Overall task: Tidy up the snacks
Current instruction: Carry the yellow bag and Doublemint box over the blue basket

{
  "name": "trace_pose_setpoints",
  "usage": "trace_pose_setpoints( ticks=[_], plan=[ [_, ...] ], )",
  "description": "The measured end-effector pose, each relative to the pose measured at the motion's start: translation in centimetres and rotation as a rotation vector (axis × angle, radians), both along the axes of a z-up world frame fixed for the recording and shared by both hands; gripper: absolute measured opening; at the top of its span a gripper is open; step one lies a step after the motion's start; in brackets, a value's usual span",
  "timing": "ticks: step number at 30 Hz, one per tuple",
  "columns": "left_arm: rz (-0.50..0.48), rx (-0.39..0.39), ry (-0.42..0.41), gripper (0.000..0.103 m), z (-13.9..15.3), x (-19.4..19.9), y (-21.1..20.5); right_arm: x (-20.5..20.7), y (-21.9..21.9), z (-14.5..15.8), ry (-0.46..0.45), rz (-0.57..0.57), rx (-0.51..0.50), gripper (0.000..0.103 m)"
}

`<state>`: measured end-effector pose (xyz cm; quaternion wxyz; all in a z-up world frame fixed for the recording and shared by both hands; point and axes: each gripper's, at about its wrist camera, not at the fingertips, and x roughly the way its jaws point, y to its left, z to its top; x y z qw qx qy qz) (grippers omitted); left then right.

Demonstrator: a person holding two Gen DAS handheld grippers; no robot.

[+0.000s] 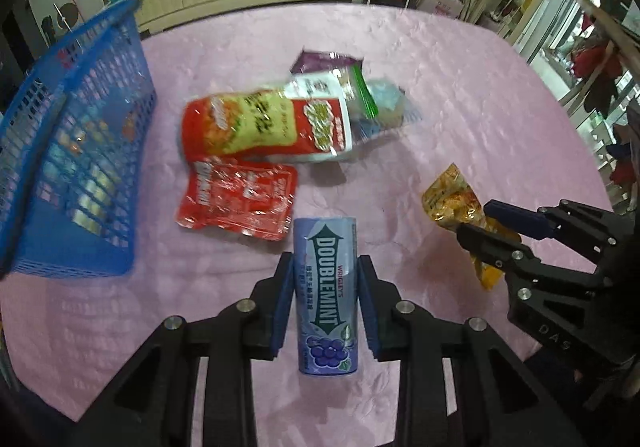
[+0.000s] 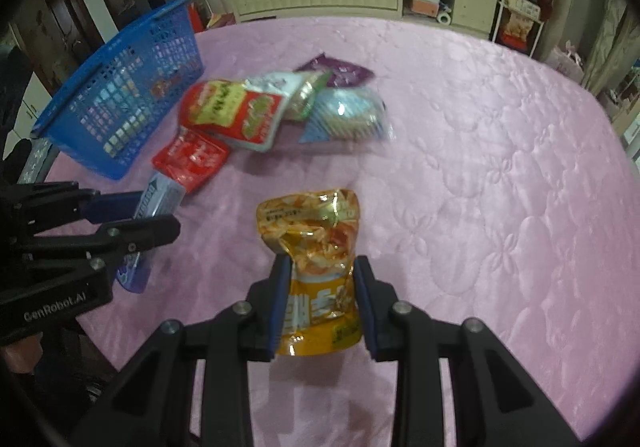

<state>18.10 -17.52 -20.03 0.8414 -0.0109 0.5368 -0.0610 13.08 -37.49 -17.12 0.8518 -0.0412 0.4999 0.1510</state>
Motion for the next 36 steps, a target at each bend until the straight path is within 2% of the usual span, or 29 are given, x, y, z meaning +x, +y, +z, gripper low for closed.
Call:
trace_pose_setpoints(
  ticks=[5, 11, 15, 20, 29, 36],
  plan=[
    [-0.023, -0.024, -0.057, 0.028, 3.2, -1.8, 1.6, -0.2, 1.2, 3.8, -0.053, -0.011, 0.002, 0.036],
    [-0.032, -0.045, -0.149, 0.028, 9.1, -3.0, 4.5, -0.6, 3.5, 8.4, -0.122, -0.008, 0.015, 0.036],
    [-0.032, -0.04, -0.194, 0.028, 12.1, -3.7, 6.3, -0.6, 5.6, 11.6, -0.174, 0.017, 0.037, 0.036],
    [-0.018, -0.023, -0.229, 0.028, 14.5, -3.8, 9.5, -0.1, 9.2, 15.0, -0.235, 0.066, 0.054, 0.036],
    [0.039, 0.016, -0.284, 0.028, 17.8, -3.2, 16.7, 1.7, 15.2, 17.4, -0.286, 0.151, 0.075, 0.036],
    [0.099, 0.035, -0.299, 0.028, 18.6, -2.7, 21.5, 4.0, 19.5, 16.9, -0.263, 0.228, 0.066, 0.036]
  ],
)
